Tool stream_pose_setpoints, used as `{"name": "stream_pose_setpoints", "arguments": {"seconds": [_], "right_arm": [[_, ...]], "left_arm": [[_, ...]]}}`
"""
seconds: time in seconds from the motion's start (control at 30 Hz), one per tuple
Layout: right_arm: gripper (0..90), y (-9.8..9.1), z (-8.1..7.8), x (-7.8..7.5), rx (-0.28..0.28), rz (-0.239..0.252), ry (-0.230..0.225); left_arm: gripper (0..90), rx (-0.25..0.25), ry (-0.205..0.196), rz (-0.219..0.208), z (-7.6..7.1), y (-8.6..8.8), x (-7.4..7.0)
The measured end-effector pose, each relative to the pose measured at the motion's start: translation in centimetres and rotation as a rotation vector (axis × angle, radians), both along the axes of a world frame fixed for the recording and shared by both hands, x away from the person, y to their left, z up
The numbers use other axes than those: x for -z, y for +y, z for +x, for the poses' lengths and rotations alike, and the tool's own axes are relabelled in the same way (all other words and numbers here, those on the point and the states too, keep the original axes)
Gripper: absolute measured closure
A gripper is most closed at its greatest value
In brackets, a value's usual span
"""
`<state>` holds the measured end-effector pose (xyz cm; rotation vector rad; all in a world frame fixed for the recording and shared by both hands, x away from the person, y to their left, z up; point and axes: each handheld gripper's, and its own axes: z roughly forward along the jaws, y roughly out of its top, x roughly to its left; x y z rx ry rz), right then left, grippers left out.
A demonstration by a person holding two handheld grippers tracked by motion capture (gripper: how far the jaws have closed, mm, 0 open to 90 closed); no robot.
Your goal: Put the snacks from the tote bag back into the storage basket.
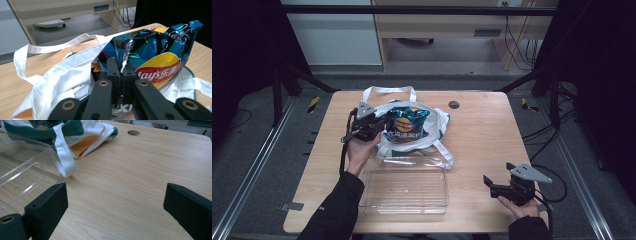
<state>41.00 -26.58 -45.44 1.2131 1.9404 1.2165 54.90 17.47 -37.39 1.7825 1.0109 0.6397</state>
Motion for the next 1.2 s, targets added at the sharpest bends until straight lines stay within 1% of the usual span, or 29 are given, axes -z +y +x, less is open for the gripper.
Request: {"name": "stream_pose_setpoints", "arguments": {"seconds": [0.03,0.07,0.1,0.17,0.2,0.3,0.37,0.4,0.43,0.67,0.7,0.87,0.9,0.93,1.0,1.03,1.07,1.17,1.2], "right_arm": [[5.9,0.0,0.0,0.0,0.0,-0.001,-0.002],[5.9,0.0,0.0,0.0,0.0,0.0,0.0],[5.9,0.0,0.0,0.0,0.0,-0.001,0.0],[5.9,0.0,0.0,0.0,-0.001,-0.002,-0.001],[5.9,0.0,0.0,0.0,-0.001,-0.002,-0.001],[5.9,0.0,0.0,0.0,0.003,0.0,0.0],[5.9,0.0,0.0,0.0,0.001,0.001,0.0],[5.9,0.0,0.0,0.0,0.001,0.0,0.0],[5.9,0.0,0.0,0.0,0.002,0.001,0.0],[5.9,0.0,0.0,-0.1,0.002,0.004,-0.001],[5.9,0.0,0.0,-0.1,0.002,0.004,-0.001],[5.9,0.0,-0.1,-0.1,0.002,0.005,-0.004],[6.0,0.0,-0.1,-0.1,0.003,0.004,-0.006],[5.9,0.0,-0.1,-0.1,0.002,0.004,-0.006],[5.9,0.0,-0.1,-0.1,0.003,0.003,-0.009],[5.9,0.0,-0.1,-0.1,0.003,0.003,-0.009],[6.0,0.0,-0.1,-0.1,0.003,0.002,-0.008],[5.9,0.0,-0.1,-0.1,0.002,0.004,-0.007],[5.9,0.0,-0.1,-0.1,0.002,0.004,-0.007]], "left_arm": [[88.8,-0.002,0.001,-0.012,-0.1,-0.1,0.0],[88.9,-0.002,0.001,-0.012,-0.1,-0.1,0.0],[89.0,-0.006,0.004,-0.034,-0.2,-0.1,0.0],[89.3,-0.006,0.006,-0.062,-0.4,-0.1,0.0],[89.4,-0.006,0.006,-0.062,-0.4,-0.1,0.0],[89.6,-0.011,-0.01,-0.093,-0.8,-0.1,-0.4],[89.7,-0.003,-0.015,-0.114,-1.0,0.0,-0.6],[89.7,-0.002,-0.025,-0.119,-1.1,0.0,-0.7],[89.7,0.004,-0.022,-0.127,-1.3,0.0,-0.9],[89.7,0.015,-0.053,-0.142,-2.3,-0.2,-2.2],[89.8,0.015,-0.053,-0.142,-2.3,-0.2,-2.2],[89.8,0.031,-0.082,-0.153,-3.2,-0.4,-3.4],[89.8,0.034,-0.092,-0.157,-3.6,-0.4,-3.8],[89.8,0.034,-0.092,-0.157,-3.6,-0.4,-3.8],[89.8,0.031,-0.099,-0.163,-4.0,-0.3,-4.6],[89.8,0.031,-0.099,-0.163,-4.0,-0.3,-4.6],[89.8,0.031,-0.104,-0.169,-4.3,-0.2,-5.0],[89.8,0.034,-0.114,-0.17,-4.8,0.0,-5.7],[89.8,0.034,-0.114,-0.17,-4.8,0.0,-5.7]]}}
